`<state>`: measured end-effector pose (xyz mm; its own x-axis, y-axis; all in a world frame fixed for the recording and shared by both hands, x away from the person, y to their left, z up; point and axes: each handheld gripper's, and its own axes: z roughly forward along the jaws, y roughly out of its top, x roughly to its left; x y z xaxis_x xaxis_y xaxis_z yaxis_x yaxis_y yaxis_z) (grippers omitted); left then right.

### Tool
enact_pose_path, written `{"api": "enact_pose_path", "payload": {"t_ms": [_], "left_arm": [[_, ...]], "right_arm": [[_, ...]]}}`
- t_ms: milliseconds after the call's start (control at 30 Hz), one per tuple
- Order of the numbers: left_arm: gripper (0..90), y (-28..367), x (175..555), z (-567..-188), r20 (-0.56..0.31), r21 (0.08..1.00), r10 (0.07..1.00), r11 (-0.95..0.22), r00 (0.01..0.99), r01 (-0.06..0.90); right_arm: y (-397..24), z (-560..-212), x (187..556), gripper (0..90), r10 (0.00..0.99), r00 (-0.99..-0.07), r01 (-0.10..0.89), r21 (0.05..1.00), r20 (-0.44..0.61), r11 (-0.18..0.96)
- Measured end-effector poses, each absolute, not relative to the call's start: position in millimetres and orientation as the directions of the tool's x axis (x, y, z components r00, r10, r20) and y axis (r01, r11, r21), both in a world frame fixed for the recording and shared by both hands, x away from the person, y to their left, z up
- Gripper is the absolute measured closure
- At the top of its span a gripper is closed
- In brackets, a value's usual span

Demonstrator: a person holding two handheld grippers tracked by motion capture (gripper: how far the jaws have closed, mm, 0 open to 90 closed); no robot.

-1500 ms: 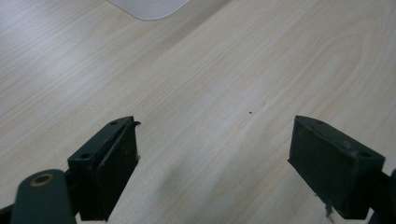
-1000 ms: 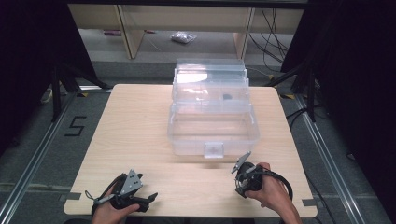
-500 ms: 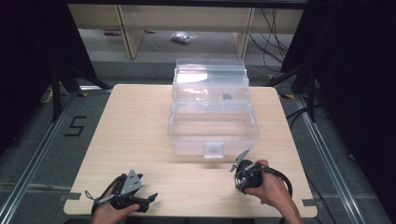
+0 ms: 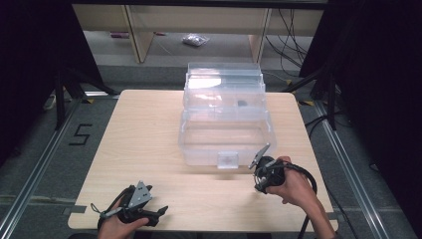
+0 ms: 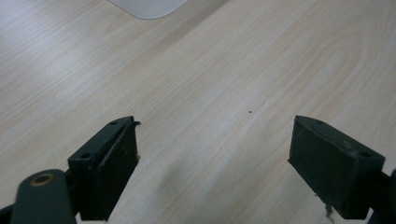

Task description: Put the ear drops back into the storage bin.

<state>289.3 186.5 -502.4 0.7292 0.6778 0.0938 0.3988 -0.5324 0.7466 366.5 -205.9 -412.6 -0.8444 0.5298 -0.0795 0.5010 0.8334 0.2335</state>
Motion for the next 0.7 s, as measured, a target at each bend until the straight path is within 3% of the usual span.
{"api": "enact_pose_path", "payload": {"t_ms": [700], "left_arm": [[15.0,186.0,289.6,-502.2,0.087,0.746,0.674,-0.532,0.733,0.401]], "right_arm": [[-211.8,-380.4,385.8,60.3,0.545,-0.834,0.519,0.218,-0.081,0.826]]}}
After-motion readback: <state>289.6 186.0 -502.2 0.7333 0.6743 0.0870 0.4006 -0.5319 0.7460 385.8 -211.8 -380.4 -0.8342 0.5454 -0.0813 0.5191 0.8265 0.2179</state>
